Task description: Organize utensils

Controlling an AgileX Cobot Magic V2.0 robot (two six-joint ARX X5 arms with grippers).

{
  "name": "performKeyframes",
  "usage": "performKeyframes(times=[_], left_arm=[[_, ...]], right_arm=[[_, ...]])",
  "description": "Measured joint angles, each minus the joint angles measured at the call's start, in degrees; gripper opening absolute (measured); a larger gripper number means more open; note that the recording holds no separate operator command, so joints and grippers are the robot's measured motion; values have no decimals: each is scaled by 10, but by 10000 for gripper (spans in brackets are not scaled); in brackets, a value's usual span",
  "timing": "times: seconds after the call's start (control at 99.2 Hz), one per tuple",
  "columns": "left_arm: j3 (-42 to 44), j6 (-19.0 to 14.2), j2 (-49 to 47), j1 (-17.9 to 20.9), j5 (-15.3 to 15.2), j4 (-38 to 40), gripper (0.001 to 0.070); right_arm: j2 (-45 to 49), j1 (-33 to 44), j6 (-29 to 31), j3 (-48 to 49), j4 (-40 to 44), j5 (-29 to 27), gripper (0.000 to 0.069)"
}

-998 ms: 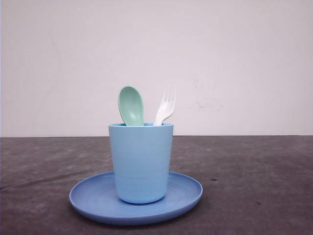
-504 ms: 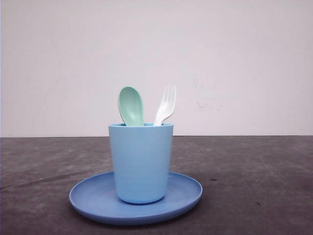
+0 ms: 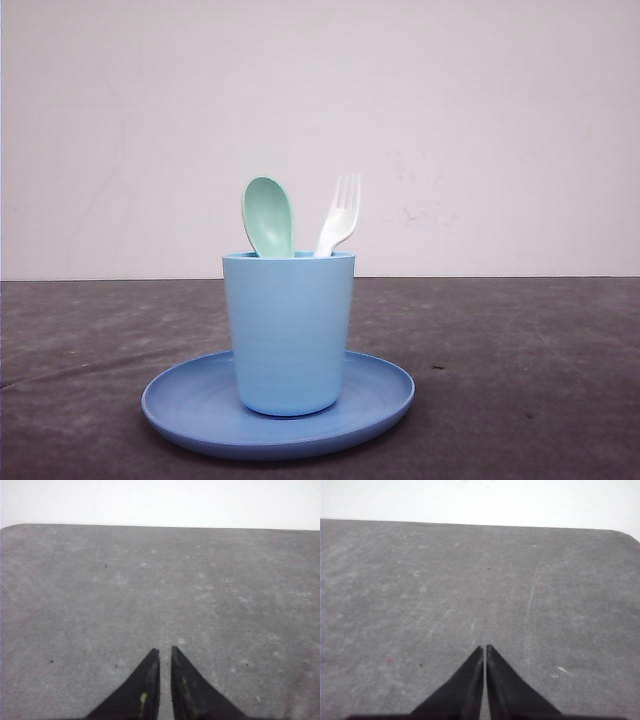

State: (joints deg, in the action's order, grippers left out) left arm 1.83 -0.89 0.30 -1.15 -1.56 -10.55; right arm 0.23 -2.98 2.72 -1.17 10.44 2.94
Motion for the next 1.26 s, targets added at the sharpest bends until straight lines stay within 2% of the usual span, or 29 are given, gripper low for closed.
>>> performKeyframes(times=[1.26], left_arm=[[0,0,0,0,0,0,15]], right_arm=[[0,0,3,2,-8,-2,8]])
